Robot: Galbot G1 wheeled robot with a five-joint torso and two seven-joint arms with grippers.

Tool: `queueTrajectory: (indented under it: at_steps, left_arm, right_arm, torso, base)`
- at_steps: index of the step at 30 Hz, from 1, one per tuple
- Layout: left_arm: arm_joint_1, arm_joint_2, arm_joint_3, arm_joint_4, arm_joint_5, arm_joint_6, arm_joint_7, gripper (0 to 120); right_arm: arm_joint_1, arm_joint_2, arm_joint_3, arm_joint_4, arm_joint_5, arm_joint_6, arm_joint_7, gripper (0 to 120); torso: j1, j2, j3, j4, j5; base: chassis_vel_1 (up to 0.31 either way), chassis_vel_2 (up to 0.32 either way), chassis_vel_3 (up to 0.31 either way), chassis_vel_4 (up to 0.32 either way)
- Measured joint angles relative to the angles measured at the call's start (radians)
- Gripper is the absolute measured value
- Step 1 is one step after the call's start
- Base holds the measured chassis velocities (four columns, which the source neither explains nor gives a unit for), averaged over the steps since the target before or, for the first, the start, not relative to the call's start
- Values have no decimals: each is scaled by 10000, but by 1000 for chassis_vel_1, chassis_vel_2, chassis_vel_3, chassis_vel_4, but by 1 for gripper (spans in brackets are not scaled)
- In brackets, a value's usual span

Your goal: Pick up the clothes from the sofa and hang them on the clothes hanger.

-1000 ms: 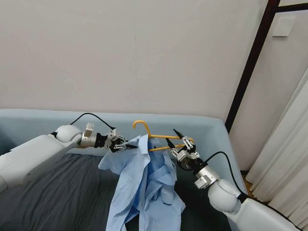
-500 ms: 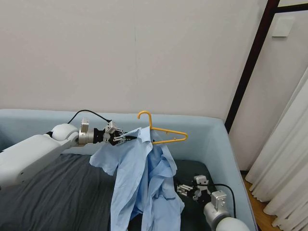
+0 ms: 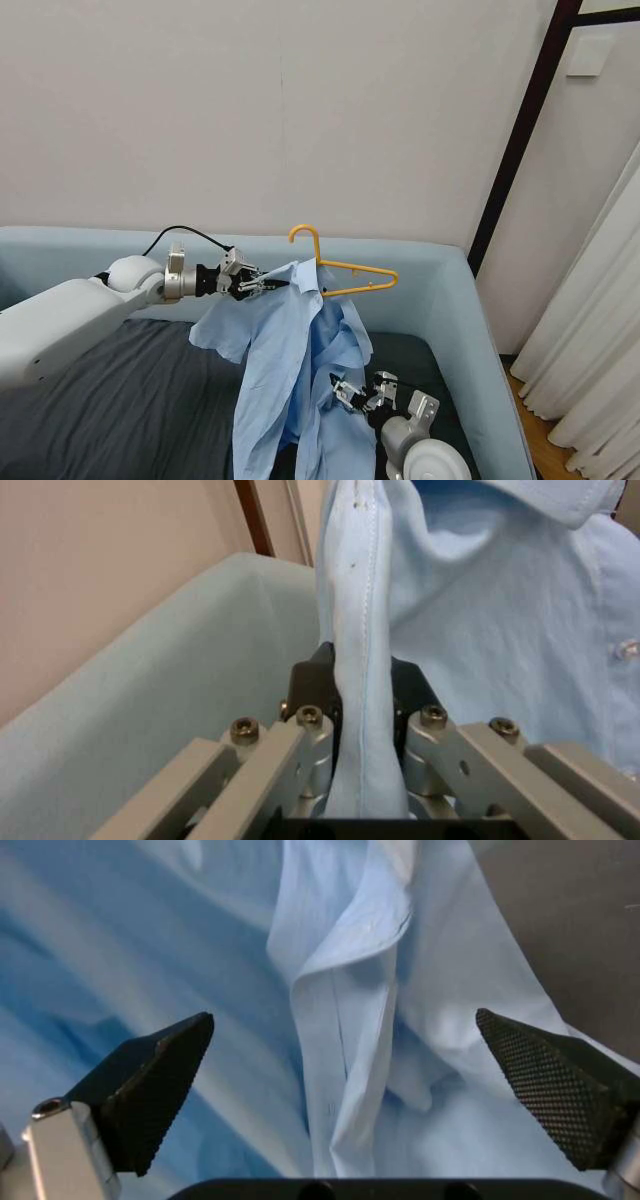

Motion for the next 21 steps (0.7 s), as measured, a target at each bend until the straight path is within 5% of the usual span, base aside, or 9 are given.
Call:
queueTrajectory:
  at_steps: [14,21]
  left_arm:
    - [-134,-339,145,64,38,-23,-174,7]
    - [-169,-386,141,127,32,-43,-237,7]
  right_arm:
    - [537,974,436,-1273,376,506,-93,99]
    - [596,1358,486,-1490,175,613,-135,73]
  torso:
    - [0,-1,0,1,2]
    - [0,-2,0,0,0]
  base:
    - [0,0,0,0]
    - [0,0,0,0]
